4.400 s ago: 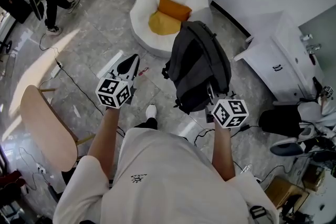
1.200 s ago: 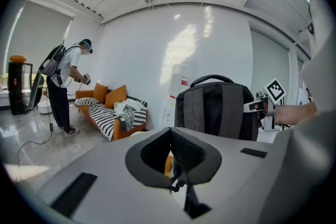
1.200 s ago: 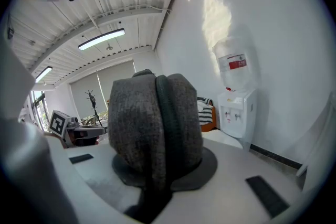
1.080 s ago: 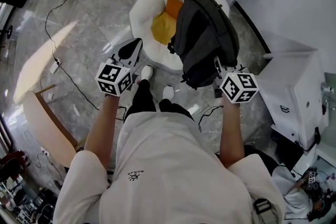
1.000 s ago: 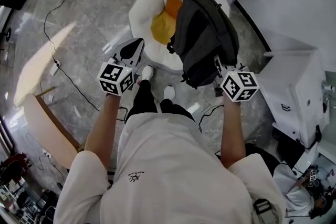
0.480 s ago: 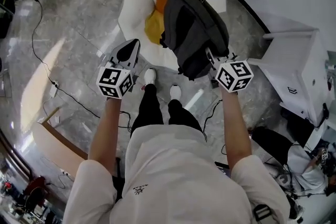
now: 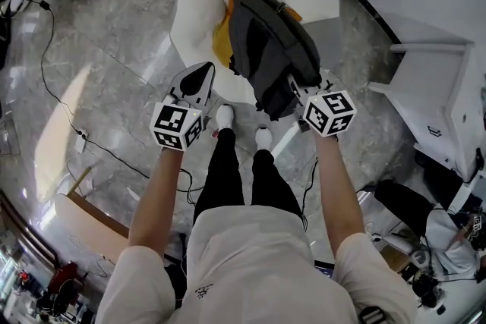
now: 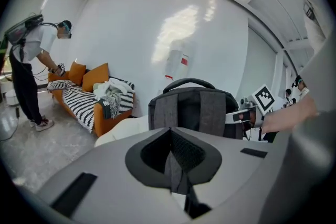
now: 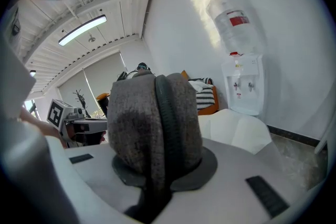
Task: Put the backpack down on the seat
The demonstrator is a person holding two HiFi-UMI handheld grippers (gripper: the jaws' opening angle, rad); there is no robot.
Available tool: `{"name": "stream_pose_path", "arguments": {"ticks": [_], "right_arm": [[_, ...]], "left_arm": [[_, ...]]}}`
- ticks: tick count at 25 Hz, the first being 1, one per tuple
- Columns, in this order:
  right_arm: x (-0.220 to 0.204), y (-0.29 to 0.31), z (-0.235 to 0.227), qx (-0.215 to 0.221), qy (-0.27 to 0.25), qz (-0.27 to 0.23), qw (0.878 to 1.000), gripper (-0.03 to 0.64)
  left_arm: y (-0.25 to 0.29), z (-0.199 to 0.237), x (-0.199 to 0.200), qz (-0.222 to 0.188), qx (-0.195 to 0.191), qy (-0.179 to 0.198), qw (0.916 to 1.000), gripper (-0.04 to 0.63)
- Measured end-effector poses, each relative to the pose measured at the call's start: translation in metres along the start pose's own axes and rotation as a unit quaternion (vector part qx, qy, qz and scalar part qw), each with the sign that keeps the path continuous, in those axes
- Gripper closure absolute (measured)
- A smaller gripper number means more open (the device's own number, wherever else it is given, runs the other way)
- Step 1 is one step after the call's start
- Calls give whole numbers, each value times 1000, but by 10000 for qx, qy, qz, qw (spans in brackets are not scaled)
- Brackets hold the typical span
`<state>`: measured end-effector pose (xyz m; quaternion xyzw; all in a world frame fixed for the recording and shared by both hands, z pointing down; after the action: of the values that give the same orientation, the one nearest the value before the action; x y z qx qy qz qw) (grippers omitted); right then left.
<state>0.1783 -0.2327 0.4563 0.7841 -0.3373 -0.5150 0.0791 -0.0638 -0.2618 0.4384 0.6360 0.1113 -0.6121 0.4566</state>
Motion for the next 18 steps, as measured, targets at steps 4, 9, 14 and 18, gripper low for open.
{"name": "stream_pose_path", "arguments": {"ticks": [4,9,14,18], "right_arm": [[-19,33,-10,11,92,87,9999,548],[-41,67,-27,-34,341,55,9994,548],[-62,98,-42,10,573,91,9983,548],[-74,110,-55,206,607,135,9979,548]], "left_arm": [[20,19,-20,95,-38,-38,9999,578],[49,34,-36,120,-156,-62,9998,578],[75,46,-53,154,-210,-75,9996,578],[93,47,-70,210,-212,-94,9995,578]]}}
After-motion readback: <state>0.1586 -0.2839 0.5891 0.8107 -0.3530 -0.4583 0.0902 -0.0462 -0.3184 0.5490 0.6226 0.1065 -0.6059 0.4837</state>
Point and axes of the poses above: the fingertips, and each gripper's own axes: y forward along the fingers, z to its left, x out of its top, the point moved 5 cm from there along -y, backward along the fingers, and after that the axes turned 7 degrees about y, right-handed, at the moved point
